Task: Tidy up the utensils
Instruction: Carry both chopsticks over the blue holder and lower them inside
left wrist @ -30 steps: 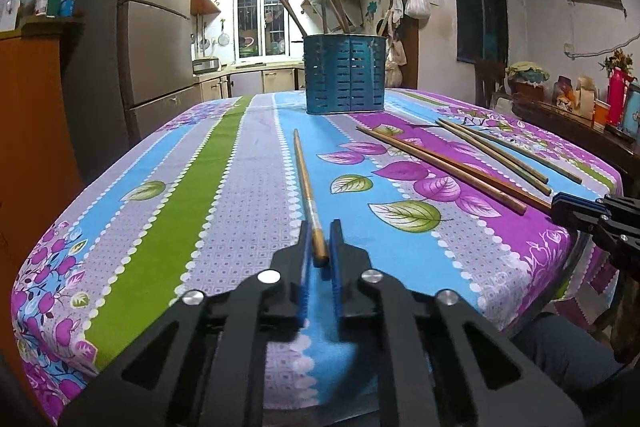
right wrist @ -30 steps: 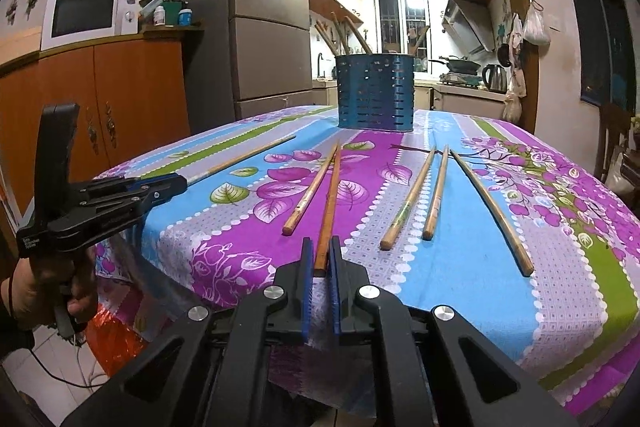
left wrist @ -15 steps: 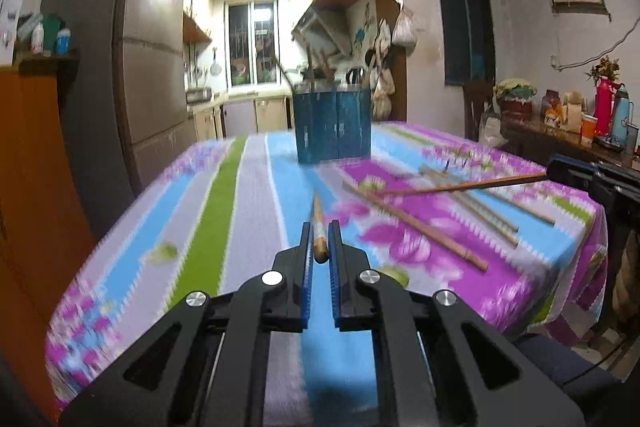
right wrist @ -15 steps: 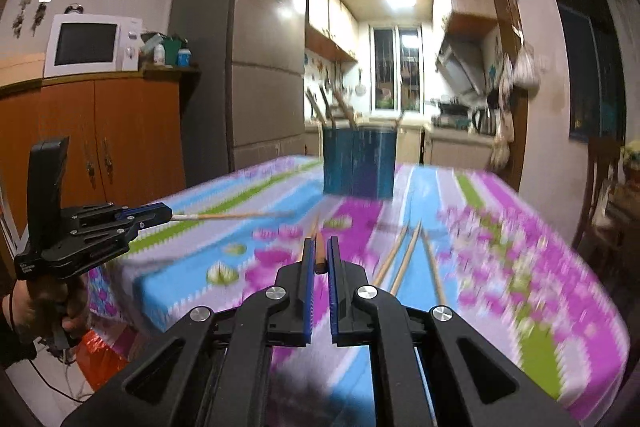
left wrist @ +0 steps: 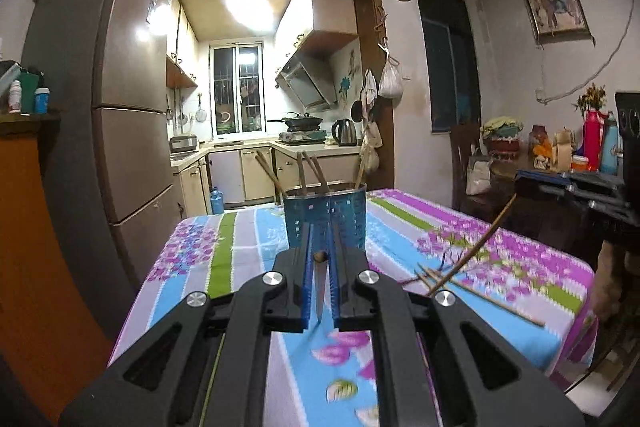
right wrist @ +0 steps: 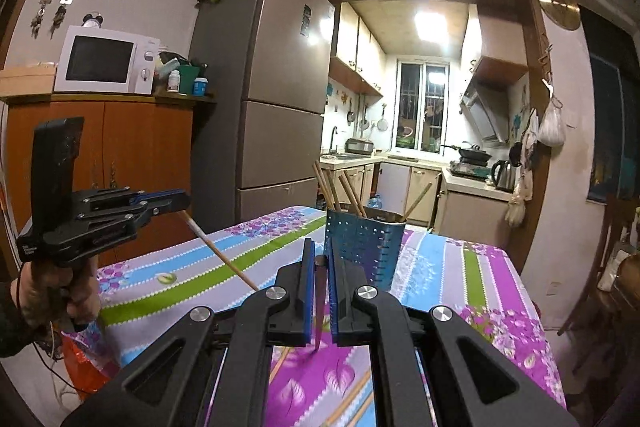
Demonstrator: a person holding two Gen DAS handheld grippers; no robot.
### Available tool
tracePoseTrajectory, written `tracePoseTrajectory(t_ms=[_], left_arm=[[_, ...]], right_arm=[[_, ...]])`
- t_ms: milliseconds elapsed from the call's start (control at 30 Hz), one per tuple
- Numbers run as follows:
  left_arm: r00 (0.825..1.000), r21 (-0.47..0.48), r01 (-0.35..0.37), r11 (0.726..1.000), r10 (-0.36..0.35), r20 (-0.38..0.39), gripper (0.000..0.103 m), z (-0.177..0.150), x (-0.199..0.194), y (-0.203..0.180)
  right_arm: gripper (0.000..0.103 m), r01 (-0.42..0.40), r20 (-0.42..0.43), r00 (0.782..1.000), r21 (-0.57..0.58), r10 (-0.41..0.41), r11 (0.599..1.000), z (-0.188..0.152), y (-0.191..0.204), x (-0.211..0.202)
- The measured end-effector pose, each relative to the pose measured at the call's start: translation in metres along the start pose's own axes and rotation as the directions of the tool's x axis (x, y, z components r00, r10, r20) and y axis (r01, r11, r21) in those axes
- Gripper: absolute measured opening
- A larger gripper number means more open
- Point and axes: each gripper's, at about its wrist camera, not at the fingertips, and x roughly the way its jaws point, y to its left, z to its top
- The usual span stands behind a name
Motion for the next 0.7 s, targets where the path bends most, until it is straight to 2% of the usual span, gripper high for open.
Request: tracePoseTrajectory(t_ms=[333,700], left_arm=[[1.000,0.016,0.015,1.000,-0.015,-0.019,0.006,0.049,0.034,0.002],[0.999,0.012,0.028,1.000,-0.027,-0.019,0.005,0.070,0.046,0.010]], right_arm=[[0.007,-0.037,-0.042,0.998,0.008,0.037,0.999,0.035,-0.016,0.042],[0.007,-0.047,-0.041,0.998,0.022,0.048,0.999,0.073,-0.036,0.049]])
